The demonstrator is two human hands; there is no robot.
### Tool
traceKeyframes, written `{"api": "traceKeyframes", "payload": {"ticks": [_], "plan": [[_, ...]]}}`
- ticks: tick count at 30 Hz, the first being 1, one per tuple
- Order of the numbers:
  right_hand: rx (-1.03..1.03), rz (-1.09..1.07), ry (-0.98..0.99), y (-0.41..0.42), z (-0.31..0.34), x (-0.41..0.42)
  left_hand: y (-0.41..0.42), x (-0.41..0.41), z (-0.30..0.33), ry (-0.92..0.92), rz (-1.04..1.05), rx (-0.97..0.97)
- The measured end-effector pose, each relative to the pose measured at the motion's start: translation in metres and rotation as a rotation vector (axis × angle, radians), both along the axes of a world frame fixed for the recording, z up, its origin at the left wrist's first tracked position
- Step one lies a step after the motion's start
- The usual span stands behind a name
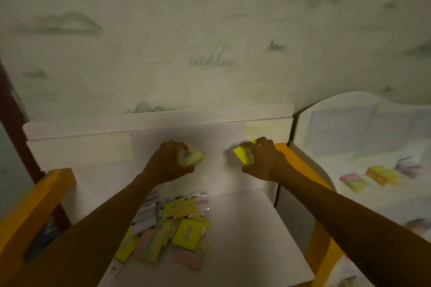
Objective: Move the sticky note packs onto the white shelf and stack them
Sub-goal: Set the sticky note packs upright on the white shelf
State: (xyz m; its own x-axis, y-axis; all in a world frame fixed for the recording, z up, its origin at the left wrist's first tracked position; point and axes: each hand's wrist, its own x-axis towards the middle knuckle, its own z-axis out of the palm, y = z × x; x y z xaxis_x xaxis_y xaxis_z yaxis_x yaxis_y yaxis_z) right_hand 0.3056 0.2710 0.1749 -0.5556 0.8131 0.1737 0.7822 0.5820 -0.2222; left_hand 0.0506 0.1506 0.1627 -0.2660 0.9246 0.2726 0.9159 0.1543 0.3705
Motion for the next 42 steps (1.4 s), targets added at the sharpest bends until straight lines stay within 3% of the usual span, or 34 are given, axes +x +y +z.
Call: {"api": "traceKeyframes", "payload": {"ticks": [7, 20, 32, 42], "plan": [[0.080, -0.098, 0.065, 0.021, 0.041, 0.158, 0.051, 0.136, 0.032, 0.046, -0.060, 0.115], [0.057, -0.319, 0.087, 0.061, 0.046, 0.430, 0.139, 0.370, 0.024, -0.002, -0.179, 0.080], [0.043, -0.385, 0.054, 0.164, 0.007, 0.536, 0.274, 0.477, -0.012, -0.093, -0.235, -0.004], [0.032, -0.288, -0.020, 0.295, -0.017, 0.564, 0.371, 0.515, -0.068, -0.198, -0.169, -0.108]]}}
